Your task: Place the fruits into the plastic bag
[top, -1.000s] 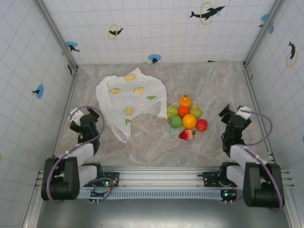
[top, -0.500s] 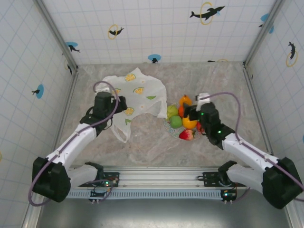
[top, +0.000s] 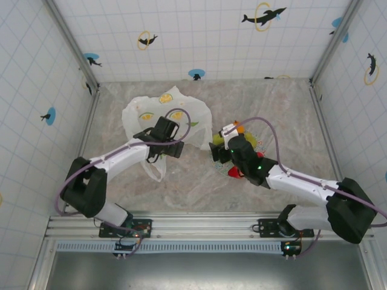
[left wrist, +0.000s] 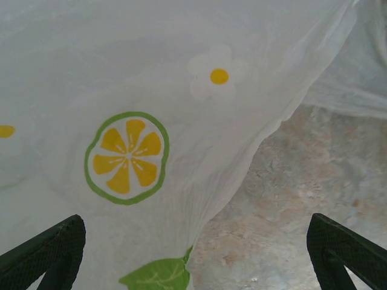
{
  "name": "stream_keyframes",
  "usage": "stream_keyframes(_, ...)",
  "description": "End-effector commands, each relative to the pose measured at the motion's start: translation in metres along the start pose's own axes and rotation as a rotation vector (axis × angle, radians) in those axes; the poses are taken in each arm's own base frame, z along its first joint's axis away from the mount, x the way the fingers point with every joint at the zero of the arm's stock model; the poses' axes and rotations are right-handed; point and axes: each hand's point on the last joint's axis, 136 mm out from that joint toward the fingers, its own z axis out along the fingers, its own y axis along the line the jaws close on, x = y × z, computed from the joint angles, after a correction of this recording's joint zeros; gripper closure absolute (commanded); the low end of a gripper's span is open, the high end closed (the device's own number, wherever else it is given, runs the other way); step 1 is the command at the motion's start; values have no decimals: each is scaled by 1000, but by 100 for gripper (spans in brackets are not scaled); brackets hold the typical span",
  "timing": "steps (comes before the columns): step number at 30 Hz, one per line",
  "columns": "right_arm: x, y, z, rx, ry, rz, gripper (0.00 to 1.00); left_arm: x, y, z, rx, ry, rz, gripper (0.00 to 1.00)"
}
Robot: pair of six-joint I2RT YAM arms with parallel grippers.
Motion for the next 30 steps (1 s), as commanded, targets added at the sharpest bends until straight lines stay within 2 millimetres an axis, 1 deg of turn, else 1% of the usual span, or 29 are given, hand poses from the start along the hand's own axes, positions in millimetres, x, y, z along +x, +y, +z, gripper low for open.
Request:
stream_keyframes(1, -2, -10, -7, 26, -30, 38, 8, -24, -6, 10, -4, -33, 88, 3)
stream_keyframes(5, 7, -19, -13, 48, -24, 57, 7, -34, -9, 31, -21, -21, 106, 5)
stream_keyframes(10, 15, -32, -15, 45, -15, 148, 7, -43, -12, 54, -35, 3, 125, 16)
stream_keyframes(15, 22, -41, -15, 42, -7, 207, 7, -52, -7, 66, -79, -7, 123, 28)
stream_keyframes(20, 28, -46, -13, 40, 16, 231, 7, -48, -3, 74, -112, 12, 133, 46)
stream_keyframes(26, 34, -50, -11, 47, 43, 234, 7, -43, -6, 76, -94, 19, 129, 76)
stream_keyframes(27, 34, -51, -11, 50, 45, 236, 6, -44, -5, 75, -94, 16, 124, 81)
stream_keyframes(29, 33, -51, -11, 47, 47, 237, 6, -48, -5, 71, -94, 4, 107, 89)
stream_keyframes(30, 31, -49, -10, 37, 44, 235, 6, -51, -5, 67, -92, -5, 95, 96)
